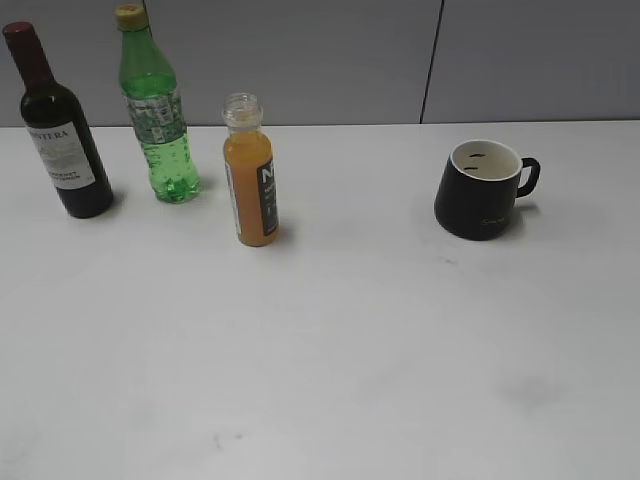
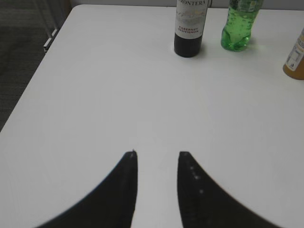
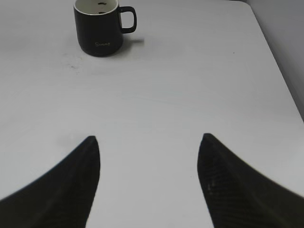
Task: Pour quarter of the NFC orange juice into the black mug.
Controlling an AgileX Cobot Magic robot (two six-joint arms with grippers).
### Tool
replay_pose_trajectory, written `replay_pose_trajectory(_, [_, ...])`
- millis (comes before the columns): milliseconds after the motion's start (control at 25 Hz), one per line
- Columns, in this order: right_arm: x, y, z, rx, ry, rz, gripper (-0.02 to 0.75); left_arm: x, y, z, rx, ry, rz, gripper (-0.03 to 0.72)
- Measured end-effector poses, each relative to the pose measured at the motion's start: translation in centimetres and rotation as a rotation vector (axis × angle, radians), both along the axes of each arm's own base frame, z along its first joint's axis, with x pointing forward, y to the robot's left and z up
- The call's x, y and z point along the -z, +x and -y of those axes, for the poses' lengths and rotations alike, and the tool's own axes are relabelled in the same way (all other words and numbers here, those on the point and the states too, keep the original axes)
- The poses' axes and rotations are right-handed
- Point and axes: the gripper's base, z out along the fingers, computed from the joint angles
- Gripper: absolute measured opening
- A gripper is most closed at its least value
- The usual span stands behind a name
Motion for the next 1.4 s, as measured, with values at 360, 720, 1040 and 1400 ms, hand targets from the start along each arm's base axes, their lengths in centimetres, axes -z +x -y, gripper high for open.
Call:
replay_pose_trajectory(360, [0.0, 0.0, 0.0, 0.0, 0.0, 0.0, 0.494, 0.0, 0.0, 0.0, 0.0, 0.0, 0.0, 0.232])
replay_pose_trajectory(720, [0.0, 0.0, 0.0, 0.0, 0.0, 0.0, 0.494, 0.0, 0.0, 0.0, 0.0, 0.0, 0.0, 0.232])
replay_pose_trajectory(1040, [-0.5, 0.0, -0.1, -0.007, 0.017, 0.034, 0.494, 0.0, 0.0, 0.0, 0.0, 0.0, 0.0, 0.232])
replay_pose_trajectory(1400, [-3.9, 3.7, 0.1, 0.024, 0.014, 0.268, 0.659, 0.0, 0.0, 0.0, 0.0, 0.0, 0.0, 0.232])
